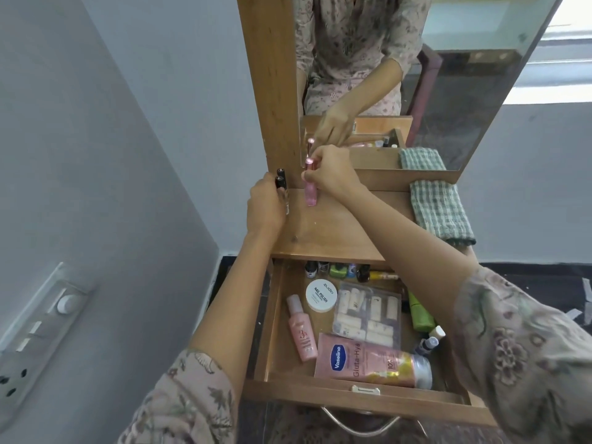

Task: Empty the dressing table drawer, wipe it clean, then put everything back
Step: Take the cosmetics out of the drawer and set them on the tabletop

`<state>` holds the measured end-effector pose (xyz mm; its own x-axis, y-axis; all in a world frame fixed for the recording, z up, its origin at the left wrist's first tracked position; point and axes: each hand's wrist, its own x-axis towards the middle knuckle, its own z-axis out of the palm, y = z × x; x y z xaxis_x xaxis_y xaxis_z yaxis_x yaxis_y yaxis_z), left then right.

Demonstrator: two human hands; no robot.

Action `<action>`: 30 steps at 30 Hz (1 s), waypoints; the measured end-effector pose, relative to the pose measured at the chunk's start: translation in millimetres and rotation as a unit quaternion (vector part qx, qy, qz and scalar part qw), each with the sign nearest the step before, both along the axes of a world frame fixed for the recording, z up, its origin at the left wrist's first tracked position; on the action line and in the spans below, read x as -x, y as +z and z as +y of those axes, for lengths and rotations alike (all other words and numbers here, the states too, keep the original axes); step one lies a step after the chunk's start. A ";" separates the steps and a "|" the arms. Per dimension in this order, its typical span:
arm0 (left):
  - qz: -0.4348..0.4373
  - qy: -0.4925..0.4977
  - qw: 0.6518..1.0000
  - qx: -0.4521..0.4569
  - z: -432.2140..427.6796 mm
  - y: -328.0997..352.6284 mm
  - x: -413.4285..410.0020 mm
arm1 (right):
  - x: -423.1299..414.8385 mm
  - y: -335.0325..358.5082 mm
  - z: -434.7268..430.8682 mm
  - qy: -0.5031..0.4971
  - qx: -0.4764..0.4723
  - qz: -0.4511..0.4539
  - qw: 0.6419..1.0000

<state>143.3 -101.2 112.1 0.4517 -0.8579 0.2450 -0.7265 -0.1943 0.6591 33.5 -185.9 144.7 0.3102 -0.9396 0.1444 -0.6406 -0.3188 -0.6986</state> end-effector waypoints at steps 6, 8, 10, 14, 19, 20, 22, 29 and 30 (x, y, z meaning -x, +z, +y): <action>0.023 -0.012 0.999 -0.027 -3.6 -11.9 -0.3 | 8.5 -5.7 9.8 -0.022 0.006 -0.028 0.999; 0.042 -0.010 0.999 -0.025 -1.3 -14.8 -0.3 | 17.0 -5.1 28.3 -0.051 0.041 -0.096 0.993; 0.059 -0.006 0.998 -0.014 5.5 -14.9 0.8 | 27.9 -8.3 61.9 -0.054 0.110 -0.150 0.981; 0.068 0.060 0.993 0.078 39.2 -21.5 11.3 | 54.5 -52.7 141.3 -0.015 -0.025 -0.137 0.990; 0.149 0.118 0.965 0.181 94.4 -50.5 53.6 | 81.1 -122.2 154.7 -0.071 -0.213 -0.058 0.973; 0.180 0.119 0.964 0.156 100.0 -57.7 61.1 | 82.3 -127.7 149.7 -0.095 -0.212 -0.054 0.971; 0.226 0.119 0.964 0.068 103.6 -72.9 69.8 | 80.8 -135.4 140.6 -0.135 -0.209 -0.052 0.967; 0.156 0.077 0.978 -0.118 75.6 -91.5 73.1 | 73.9 -142.0 131.4 -0.202 -0.152 -0.050 0.966; 0.153 0.075 0.977 -0.126 70.5 -92.4 72.7 | 72.6 -141.6 131.4 -0.210 -0.151 -0.036 0.965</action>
<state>70.5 -30.7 19.7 0.5967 -0.7917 -0.1312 -0.4536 -0.4676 0.7586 -39.1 -54.4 3.1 -0.1084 -0.9828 -0.1496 -0.6151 0.1845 -0.7665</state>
